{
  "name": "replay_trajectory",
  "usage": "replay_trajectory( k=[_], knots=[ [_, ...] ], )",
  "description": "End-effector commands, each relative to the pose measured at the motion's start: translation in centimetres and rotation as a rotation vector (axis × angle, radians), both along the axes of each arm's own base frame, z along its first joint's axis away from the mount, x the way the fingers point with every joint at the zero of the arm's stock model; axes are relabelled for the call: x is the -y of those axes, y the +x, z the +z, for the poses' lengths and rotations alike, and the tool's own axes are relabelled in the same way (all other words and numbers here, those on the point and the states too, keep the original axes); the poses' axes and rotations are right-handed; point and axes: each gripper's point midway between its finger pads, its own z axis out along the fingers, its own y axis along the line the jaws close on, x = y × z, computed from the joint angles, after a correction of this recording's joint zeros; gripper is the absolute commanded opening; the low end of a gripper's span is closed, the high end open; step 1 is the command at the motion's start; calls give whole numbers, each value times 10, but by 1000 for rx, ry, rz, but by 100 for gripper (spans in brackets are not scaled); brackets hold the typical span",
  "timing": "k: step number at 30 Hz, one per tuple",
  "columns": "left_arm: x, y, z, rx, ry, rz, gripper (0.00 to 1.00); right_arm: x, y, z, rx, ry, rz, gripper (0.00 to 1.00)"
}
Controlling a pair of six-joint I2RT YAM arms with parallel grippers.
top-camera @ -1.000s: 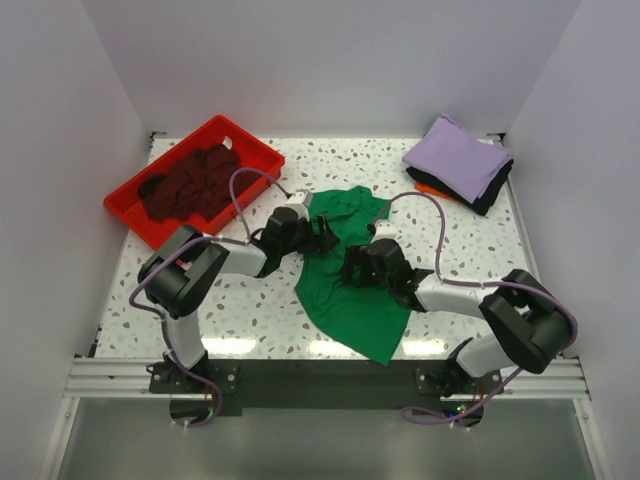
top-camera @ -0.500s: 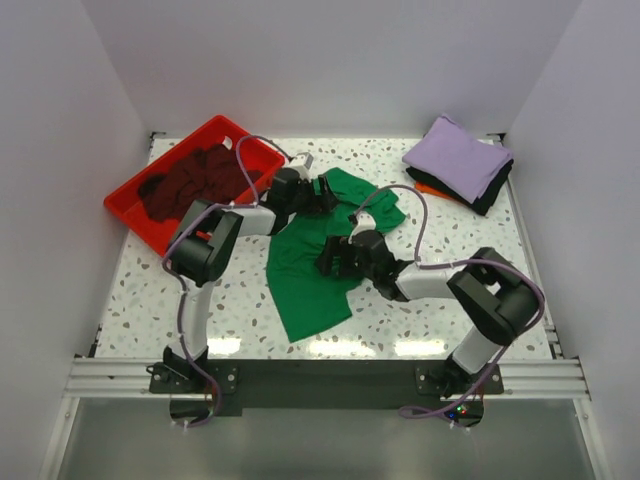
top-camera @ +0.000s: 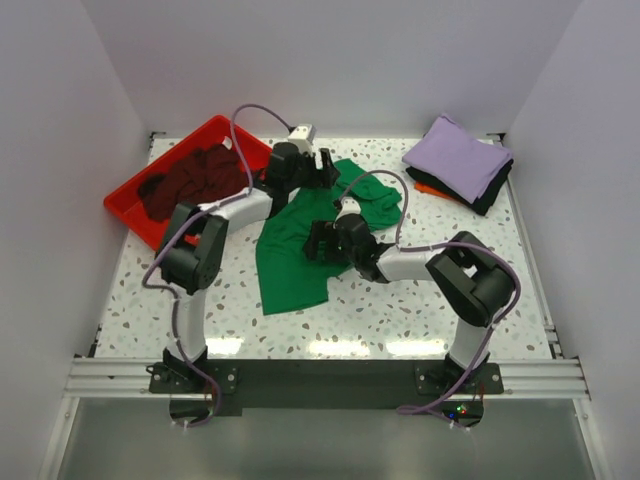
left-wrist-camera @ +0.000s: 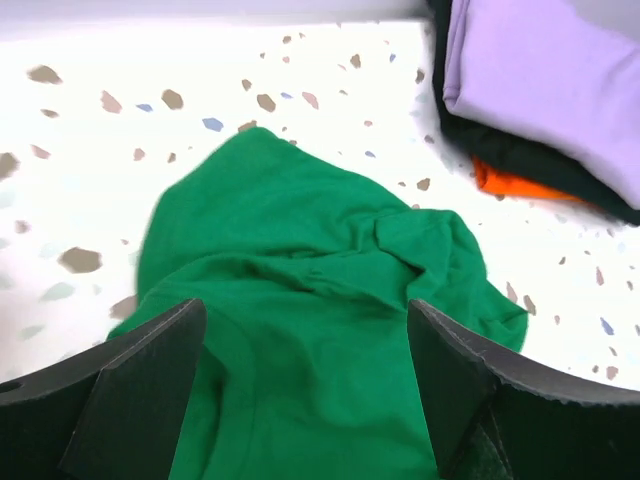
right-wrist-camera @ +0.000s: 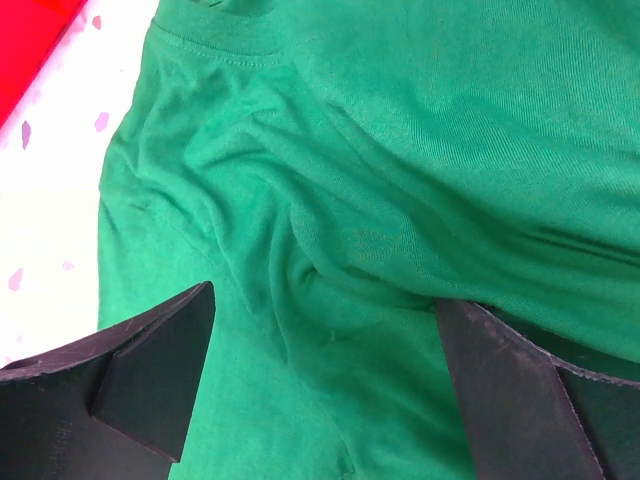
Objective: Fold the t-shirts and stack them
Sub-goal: Flatten the tshirt out
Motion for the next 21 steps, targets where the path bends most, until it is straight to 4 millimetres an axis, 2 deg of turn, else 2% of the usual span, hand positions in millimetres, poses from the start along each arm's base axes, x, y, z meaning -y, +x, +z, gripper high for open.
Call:
replay_trajectory(
  k=[1, 3, 4, 6, 7, 9, 10, 12, 13, 14, 15, 17, 18, 19, 21],
  knots=[
    [-34, -21, 119, 235, -35, 91, 87, 6, 13, -2, 7, -43, -20, 95],
    [-54, -39, 134, 273, -13, 178, 87, 3, 17, 10, 39, -23, -12, 95],
    [-72, -63, 139, 279, -2, 216, 87, 2, 17, 15, 50, -14, -7, 95],
    [-100, -87, 134, 264, 33, 342, 87, 2, 18, 27, 77, -3, -3, 95],
    [-118, -113, 120, 228, 57, 378, 87, 2, 19, 31, 84, 1, -3, 95],
    [-139, -140, 99, 169, 78, 468, 87, 4, 18, 39, 99, 11, 0, 95],
    [-156, -165, 76, 111, 121, 491, 85, 5, 19, 43, 104, 17, -3, 95],
    [-163, -189, 54, 55, 130, 509, 84, 8, 17, 50, 111, 30, 2, 95],
    [-174, -208, 35, -9, 177, 510, 81, 10, 15, 50, 112, 29, 4, 95],
    [-176, -218, 29, -44, 174, 523, 78, 12, 15, 54, 117, 34, 1, 95],
    [-184, -234, 12, -98, 229, 528, 74, 14, 15, 61, 128, 42, -4, 95],
    [-187, -251, 6, -119, 216, 546, 71, 19, 11, 65, 131, 36, -5, 95],
    [-192, -262, -8, -155, 242, 546, 69, 22, 11, 68, 140, 31, -7, 95],
    [-193, -266, -8, -161, 223, 542, 68, 26, 8, 75, 153, 34, -11, 95],
    [-185, -277, -20, -198, 207, 499, 64, 33, 6, 76, 158, 11, -26, 95]
  ],
)
